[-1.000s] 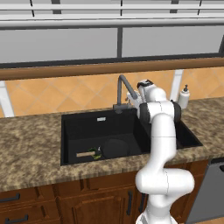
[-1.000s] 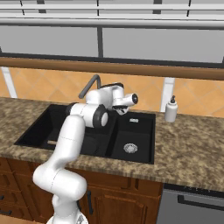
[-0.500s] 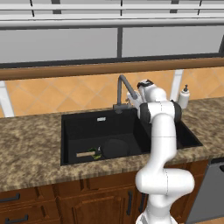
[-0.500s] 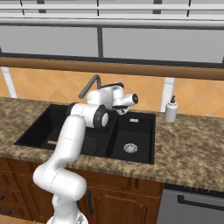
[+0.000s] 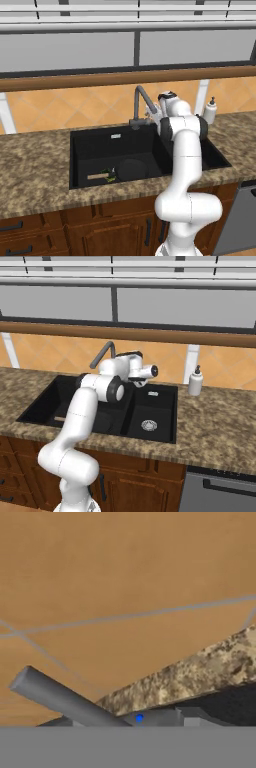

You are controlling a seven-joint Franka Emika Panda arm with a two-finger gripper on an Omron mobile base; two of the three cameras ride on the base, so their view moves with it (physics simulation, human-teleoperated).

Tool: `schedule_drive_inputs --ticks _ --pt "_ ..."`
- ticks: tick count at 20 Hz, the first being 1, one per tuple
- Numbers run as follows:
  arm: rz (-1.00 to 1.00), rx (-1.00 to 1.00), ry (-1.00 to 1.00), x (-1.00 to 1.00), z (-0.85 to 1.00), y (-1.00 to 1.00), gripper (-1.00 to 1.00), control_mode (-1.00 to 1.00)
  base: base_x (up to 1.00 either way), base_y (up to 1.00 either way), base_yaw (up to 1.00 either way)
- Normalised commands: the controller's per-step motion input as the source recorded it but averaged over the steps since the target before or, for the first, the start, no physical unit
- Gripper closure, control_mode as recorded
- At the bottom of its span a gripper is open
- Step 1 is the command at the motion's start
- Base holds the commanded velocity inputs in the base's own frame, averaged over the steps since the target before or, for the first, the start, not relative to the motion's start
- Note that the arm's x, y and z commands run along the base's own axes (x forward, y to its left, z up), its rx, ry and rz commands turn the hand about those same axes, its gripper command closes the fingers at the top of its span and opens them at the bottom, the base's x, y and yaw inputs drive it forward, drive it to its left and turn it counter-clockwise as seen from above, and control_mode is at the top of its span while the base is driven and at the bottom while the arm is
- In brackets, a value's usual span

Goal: Pick the pan and sponge and place them into the sink. Then turn on the water.

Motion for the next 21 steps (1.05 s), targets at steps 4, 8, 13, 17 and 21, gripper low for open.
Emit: schedule_drive_inputs --ticks 4,8,13,17,21 --pt "-0.23 0.15 0.18 0.33 -0.23 -0.02 1.0 -1.0 0.0 0.0 0.0" --pt "-0.18 0.16 0.18 0.36 -0.34 -0.09 1.0 -1.0 0.0 0.0 0.0" --pt "-0.11 0.18 0.17 0.34 -0.44 -0.16 1.0 -1.0 0.0 0.0 0.0" --pt "-0.01 0.22 0.09 0.23 -0.53 -0.13 1.0 -1.0 0.0 0.0 0.0" --pt "0.0 0.14 0.04 0.08 -0.53 -0.05 1.0 -1.0 0.0 0.0 0.0"
